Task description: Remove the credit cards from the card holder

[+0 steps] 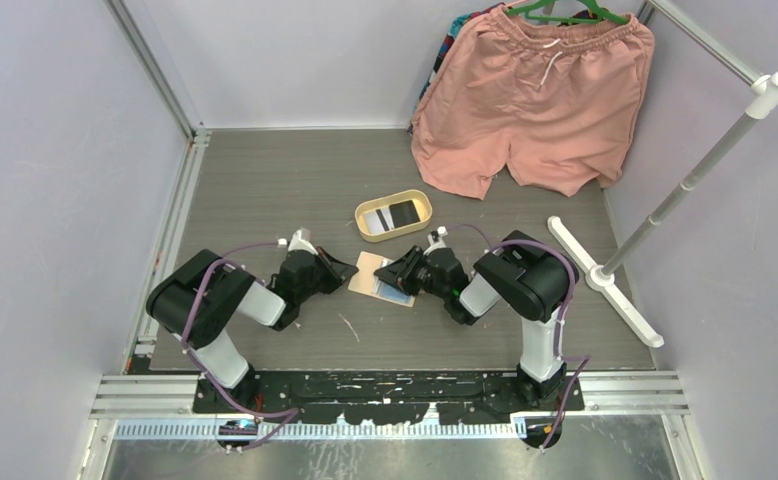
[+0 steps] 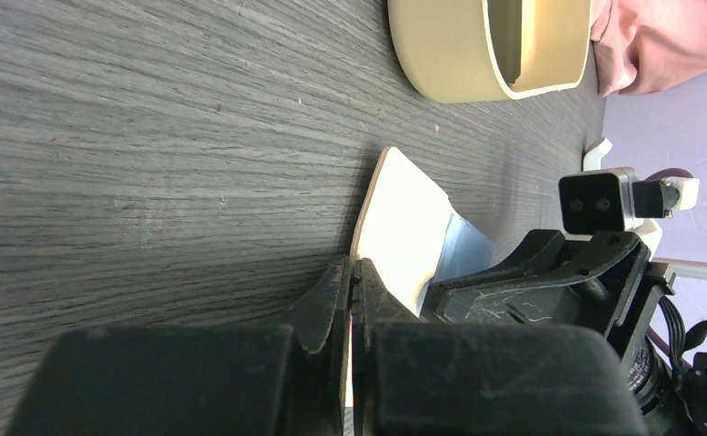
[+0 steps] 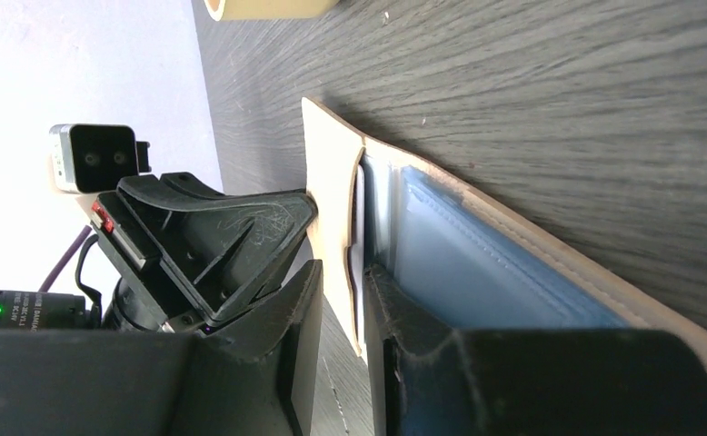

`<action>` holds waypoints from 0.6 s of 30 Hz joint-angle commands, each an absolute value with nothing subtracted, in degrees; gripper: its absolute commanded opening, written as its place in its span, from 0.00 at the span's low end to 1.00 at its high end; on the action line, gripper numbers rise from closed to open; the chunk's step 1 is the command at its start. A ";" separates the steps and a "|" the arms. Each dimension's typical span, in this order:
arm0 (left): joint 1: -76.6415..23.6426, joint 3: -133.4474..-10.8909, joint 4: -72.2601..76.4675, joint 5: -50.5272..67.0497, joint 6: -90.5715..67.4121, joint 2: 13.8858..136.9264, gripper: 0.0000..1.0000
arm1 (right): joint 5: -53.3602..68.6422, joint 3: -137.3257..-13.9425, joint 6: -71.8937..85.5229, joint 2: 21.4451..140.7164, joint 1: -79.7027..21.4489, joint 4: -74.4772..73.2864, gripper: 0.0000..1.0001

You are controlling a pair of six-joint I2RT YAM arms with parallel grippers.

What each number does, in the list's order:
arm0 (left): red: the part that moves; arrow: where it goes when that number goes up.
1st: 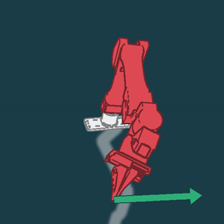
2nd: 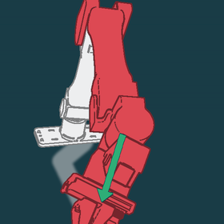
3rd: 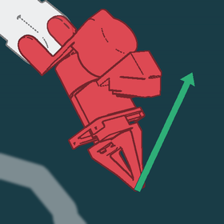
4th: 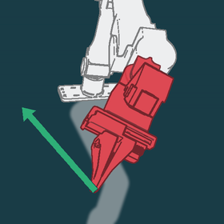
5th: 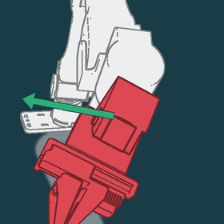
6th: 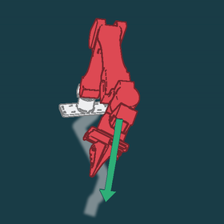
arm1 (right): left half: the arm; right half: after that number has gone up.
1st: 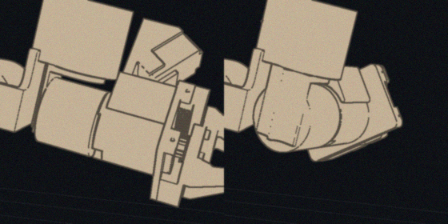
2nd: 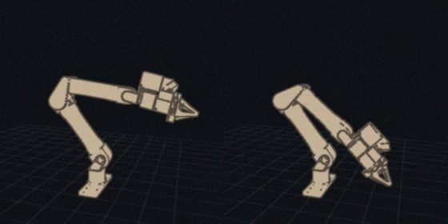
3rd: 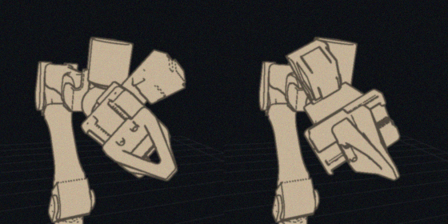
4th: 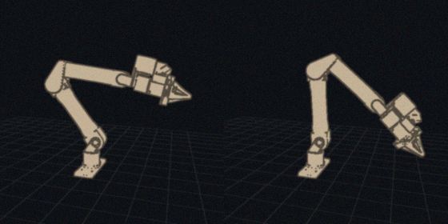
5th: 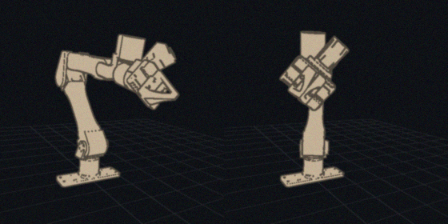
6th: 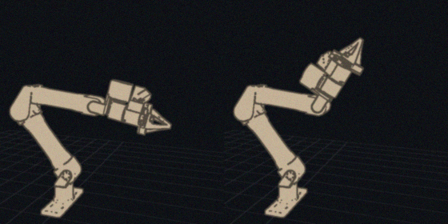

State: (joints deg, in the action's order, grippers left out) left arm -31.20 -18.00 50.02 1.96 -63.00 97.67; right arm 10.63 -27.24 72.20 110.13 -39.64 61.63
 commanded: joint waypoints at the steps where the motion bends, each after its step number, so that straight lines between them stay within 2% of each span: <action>1: -31.55 -14.68 26.18 -0.26 -58.47 103.04 0.00 | 10.54 -28.88 71.82 110.57 -39.53 61.95 0.29; 7: -31.53 -14.68 26.19 -0.26 -58.45 103.10 0.00 | 10.63 -29.66 71.81 110.98 -39.55 61.47 0.25; 15: -31.49 -14.81 26.02 -0.26 -58.29 103.09 0.00 | 9.58 -29.35 71.89 110.39 -39.53 61.25 0.02; 18: -31.55 -14.85 26.02 -0.26 -58.26 103.12 0.00 | 9.45 -29.20 71.89 110.10 -39.50 61.14 0.01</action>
